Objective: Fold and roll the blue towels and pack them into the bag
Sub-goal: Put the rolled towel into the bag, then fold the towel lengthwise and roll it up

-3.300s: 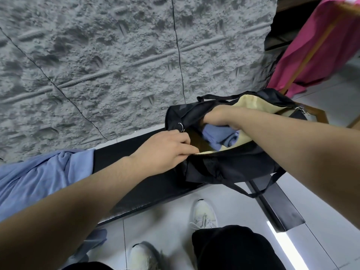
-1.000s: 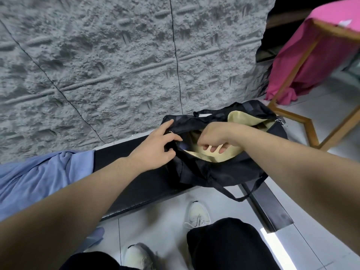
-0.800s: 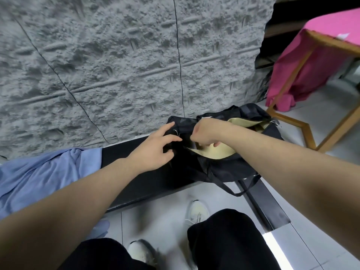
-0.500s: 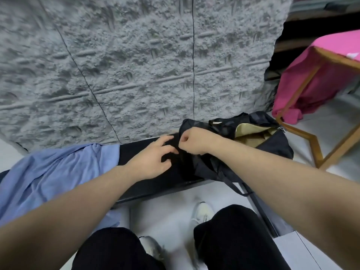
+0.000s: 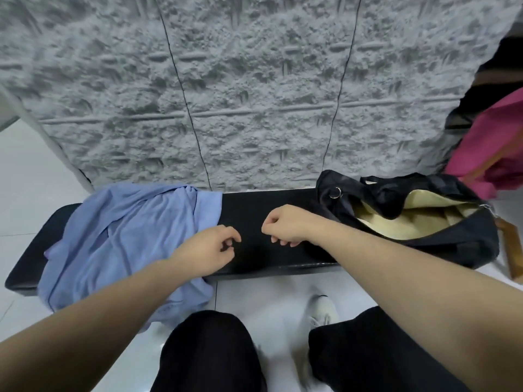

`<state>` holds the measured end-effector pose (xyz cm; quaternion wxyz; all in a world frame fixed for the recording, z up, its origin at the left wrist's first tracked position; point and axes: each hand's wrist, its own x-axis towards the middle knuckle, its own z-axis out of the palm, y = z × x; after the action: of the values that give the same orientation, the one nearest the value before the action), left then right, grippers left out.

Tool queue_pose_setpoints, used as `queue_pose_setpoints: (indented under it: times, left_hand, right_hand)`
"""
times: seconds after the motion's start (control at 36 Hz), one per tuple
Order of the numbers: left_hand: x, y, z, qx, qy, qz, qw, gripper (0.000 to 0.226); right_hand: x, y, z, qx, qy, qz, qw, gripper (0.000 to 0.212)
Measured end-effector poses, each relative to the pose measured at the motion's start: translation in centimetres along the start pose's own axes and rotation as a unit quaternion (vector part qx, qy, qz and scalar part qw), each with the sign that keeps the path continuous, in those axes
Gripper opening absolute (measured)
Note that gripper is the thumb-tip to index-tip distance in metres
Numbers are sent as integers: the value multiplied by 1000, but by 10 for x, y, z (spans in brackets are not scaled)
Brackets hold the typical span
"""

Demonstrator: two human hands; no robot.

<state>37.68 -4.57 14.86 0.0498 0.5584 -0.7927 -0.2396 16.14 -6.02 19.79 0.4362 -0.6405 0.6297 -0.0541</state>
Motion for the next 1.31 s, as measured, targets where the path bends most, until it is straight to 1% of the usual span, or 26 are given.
queue_pose_setpoints:
  times: [0.08, 0.22, 0.31, 0.36, 0.42, 0.56, 0.64, 0.67, 0.72, 0.81, 0.86, 0.92, 0.94, 1.03, 1.06, 1.08, 1.14, 1.17, 1.22, 1.28, 1.31]
  left_hand:
    - [-4, -24, 2, 6, 12, -33, 999, 31]
    - [-6, -55, 4, -4, 71, -117, 991, 27]
    - [-6, -71, 6, -18, 78, -174, 981, 36]
    - [-5, -81, 7, 2, 75, -188, 979, 39]
    - [-4, -88, 10, 14, 68, -197, 978, 36]
    - [-5, -103, 19, 35, 64, -209, 975, 23]
    - [-6, -112, 23, 45, 66, -198, 977, 13]
    - [-6, -115, 25, 40, 72, -192, 978, 13]
    - [-4, -118, 26, 7, 92, -179, 980, 17]
    - [-1, -117, 24, -72, 127, -178, 973, 15]
    - [-1, -115, 21, -110, 144, -201, 963, 17]
    - [-2, -112, 19, -131, 142, -230, 954, 14]
    - [-2, -110, 18, -124, 133, -242, 953, 15]
    - [-5, -105, 17, -66, 97, -262, 958, 29]
    - [-6, -103, 17, -49, 88, -268, 958, 29]
    - [-6, -103, 17, -39, 79, -273, 958, 25]
    - [-5, -104, 17, -36, 74, -276, 958, 8]
    - [-5, -105, 18, -46, 73, -273, 958, 1]
    - [-3, -108, 19, -87, 78, -257, 959, 11]
    - [-2, -105, 20, -179, 106, -222, 953, 23]
    - [-2, -102, 19, -221, 120, -200, 947, 27]
  right_hand:
    - [13, -7, 15, -2, -16, 2, 1000, 16]
    - [33, -21, 37, 1, -38, 0, 999, 20]
    - [46, -29, 50, 9, -51, -3, 999, 20]
    - [54, -33, 58, 12, -61, -5, 998, 19]
    - [61, -36, 66, 11, -69, -6, 998, 19]
    - [76, -43, 81, 9, -82, -2, 997, 23]
    - [82, -47, 87, 14, -89, 1, 996, 22]
    - [84, -47, 89, 16, -90, 1, 996, 22]
    - [87, -48, 92, 19, -93, 2, 996, 22]
    - [90, -48, 95, 25, -92, -5, 995, 22]
    - [90, -48, 97, 35, -91, -7, 995, 22]
    - [91, -49, 101, 50, -95, -5, 994, 22]
    - [92, -50, 102, 55, -99, -4, 994, 22]
    - [94, -55, 107, 61, -106, -5, 993, 24]
    - [94, -56, 109, 61, -106, -6, 992, 25]
    - [94, -58, 111, 61, -107, -5, 992, 25]
    - [95, -59, 114, 62, -110, -3, 992, 26]
    - [95, -60, 116, 63, -111, -2, 992, 26]
    - [96, -61, 118, 65, -111, 0, 992, 26]
    - [95, -63, 118, 71, -109, 1, 992, 29]
    - [95, -65, 119, 75, -107, 3, 991, 35]
